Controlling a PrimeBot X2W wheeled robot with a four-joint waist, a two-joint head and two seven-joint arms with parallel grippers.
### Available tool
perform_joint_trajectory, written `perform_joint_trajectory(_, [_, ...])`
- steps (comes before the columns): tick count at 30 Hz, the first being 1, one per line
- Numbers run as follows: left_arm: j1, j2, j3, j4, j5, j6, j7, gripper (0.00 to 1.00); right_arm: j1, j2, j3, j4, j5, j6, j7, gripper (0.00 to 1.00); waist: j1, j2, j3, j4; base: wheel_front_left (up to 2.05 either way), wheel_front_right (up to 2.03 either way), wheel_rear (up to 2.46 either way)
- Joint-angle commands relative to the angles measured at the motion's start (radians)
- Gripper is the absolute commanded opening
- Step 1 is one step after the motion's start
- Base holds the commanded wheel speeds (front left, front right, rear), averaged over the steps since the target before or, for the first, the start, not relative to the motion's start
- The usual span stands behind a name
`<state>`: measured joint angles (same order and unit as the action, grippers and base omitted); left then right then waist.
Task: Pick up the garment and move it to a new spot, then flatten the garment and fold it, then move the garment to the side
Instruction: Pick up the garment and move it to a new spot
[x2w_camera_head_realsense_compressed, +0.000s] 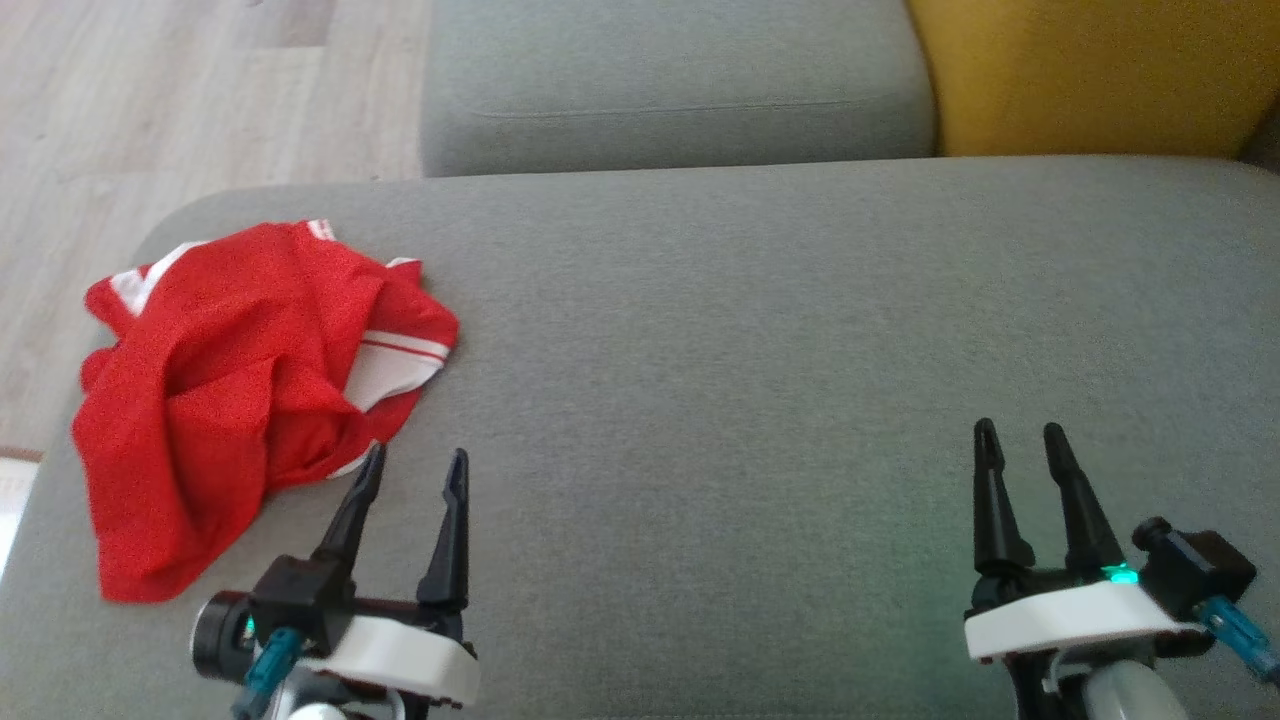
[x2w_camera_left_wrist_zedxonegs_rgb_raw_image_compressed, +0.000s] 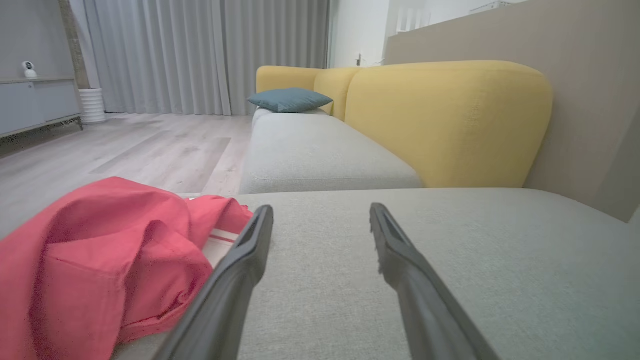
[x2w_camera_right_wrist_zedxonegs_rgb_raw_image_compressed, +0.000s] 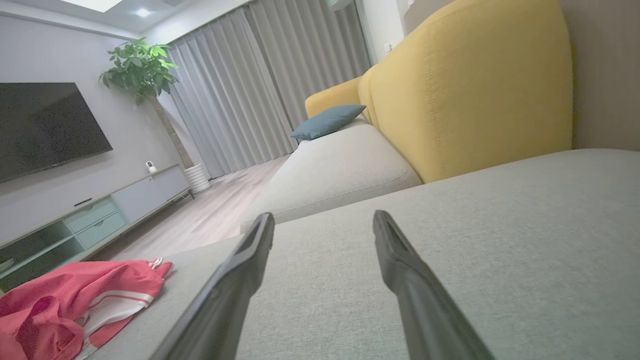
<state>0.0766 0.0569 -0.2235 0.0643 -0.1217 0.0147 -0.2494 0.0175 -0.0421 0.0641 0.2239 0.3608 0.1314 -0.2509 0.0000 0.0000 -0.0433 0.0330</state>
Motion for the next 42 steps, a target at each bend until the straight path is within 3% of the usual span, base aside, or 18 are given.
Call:
perform_joint_trajectory(1, [-0.039, -0.005, 0.038, -0.032, 0.009, 0.006, -0.012, 1.00, -0.021, -0.008, 0.032, -0.028, -0.001, -0.001, -0.011, 1.00, 0.0000, 0.0000, -0.001, 0.019, 0.00, 0.00, 0.00])
perform_joint_trajectory(26, [-0.028, -0.006, 0.141, -0.017, 0.027, -0.007, -0.012, 1.00, -0.006, -0.008, 0.120, -0.020, 0.033, -0.001, -0.011, 1.00, 0.0000, 0.0000, 0.021, 0.330, 0.00, 0.00, 0.00])
perform_joint_trajectory(37, [-0.067, -0.002, 0.196, -0.016, 0.028, -0.022, -0.012, 1.00, -0.037, -0.008, 0.105, -0.026, 0.016, -0.001, -0.011, 1.00, 0.0000, 0.0000, 0.089, 0.319, 0.00, 0.00, 0.00])
perform_joint_trajectory(42, [-0.174, 0.054, 0.210, 0.058, 0.043, -0.064, -0.012, 1.00, -0.074, -0.008, 0.056, -0.044, -0.018, -0.001, -0.011, 1.00, 0.0000, 0.0000, 0.170, 0.292, 0.00, 0.00, 0.00])
